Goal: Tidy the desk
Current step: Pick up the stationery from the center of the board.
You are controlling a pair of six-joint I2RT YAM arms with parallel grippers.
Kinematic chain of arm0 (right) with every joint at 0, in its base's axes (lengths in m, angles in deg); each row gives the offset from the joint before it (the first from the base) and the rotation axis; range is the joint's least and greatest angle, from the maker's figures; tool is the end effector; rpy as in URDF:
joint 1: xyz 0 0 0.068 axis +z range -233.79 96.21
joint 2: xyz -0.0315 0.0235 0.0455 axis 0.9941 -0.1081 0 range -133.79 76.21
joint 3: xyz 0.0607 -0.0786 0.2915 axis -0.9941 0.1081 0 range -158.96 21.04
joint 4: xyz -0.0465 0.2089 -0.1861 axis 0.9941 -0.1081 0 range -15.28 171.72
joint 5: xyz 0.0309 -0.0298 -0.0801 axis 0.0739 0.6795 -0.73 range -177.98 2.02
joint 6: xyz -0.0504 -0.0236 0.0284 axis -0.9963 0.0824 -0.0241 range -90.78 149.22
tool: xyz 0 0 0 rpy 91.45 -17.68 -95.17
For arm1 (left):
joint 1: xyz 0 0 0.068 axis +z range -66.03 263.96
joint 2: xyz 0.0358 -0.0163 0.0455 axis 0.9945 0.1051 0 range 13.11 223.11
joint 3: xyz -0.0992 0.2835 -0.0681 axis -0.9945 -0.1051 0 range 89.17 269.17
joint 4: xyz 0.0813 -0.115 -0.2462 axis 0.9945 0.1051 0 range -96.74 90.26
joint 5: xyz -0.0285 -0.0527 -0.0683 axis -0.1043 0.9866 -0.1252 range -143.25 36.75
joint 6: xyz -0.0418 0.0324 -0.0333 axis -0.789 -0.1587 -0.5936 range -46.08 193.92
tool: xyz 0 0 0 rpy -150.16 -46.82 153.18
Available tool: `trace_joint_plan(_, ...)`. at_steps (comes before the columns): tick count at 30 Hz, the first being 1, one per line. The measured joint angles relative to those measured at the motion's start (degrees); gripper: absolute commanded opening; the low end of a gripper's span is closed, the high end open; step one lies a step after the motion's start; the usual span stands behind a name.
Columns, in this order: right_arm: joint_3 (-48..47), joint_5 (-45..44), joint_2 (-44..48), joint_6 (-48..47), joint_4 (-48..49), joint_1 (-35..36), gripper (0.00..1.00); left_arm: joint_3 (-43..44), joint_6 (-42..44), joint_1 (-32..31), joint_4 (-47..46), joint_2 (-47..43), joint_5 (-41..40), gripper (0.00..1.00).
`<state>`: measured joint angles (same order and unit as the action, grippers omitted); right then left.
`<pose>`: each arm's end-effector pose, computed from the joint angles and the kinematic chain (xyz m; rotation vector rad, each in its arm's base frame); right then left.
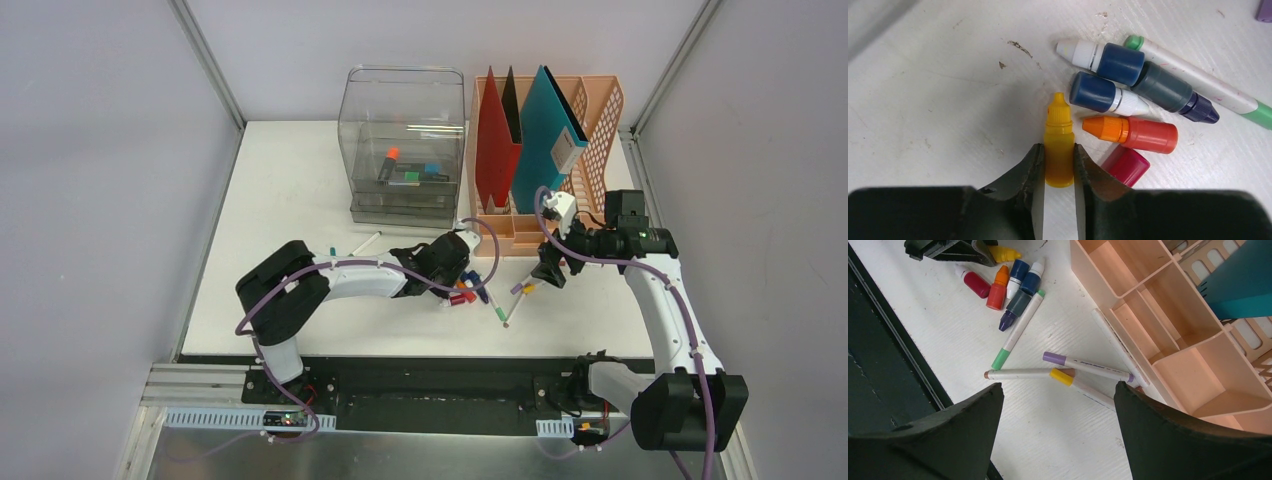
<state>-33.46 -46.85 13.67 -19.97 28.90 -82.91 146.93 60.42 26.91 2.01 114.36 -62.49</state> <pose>0.2088 0.0344 0.3059 -1.1984 2.0259 0.5528 0.2177 -0.3221 0.1710 0.8616 2.3421 -0.3280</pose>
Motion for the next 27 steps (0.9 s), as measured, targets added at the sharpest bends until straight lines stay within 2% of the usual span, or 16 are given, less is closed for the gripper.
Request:
trace_joint_plan(6,0.0,0.0,0.0,0.0,0.0,0.1,0.84,0.2,0.5,0.0,0.7,0.1,-2.2,0.00)
trace_joint_plan(12,0.0,0.0,-0.1,0.0,0.0,0.2,0.84,-0.8,0.7,0.0,0.7,-1.0,-4.9,0.00)
trace_joint_plan(17,0.0,0.0,-0.1,0.0,0.0,0.3,0.84,-5.5,0.7,0.0,-1.4,-7.2,-8.4,0.00)
trace_joint_plan(27,0.0,0.0,-0.1,-0.1,0.0,0.4,0.84,-14.8,2.1,0.2,-12.5,-19.7,-13.8,0.00)
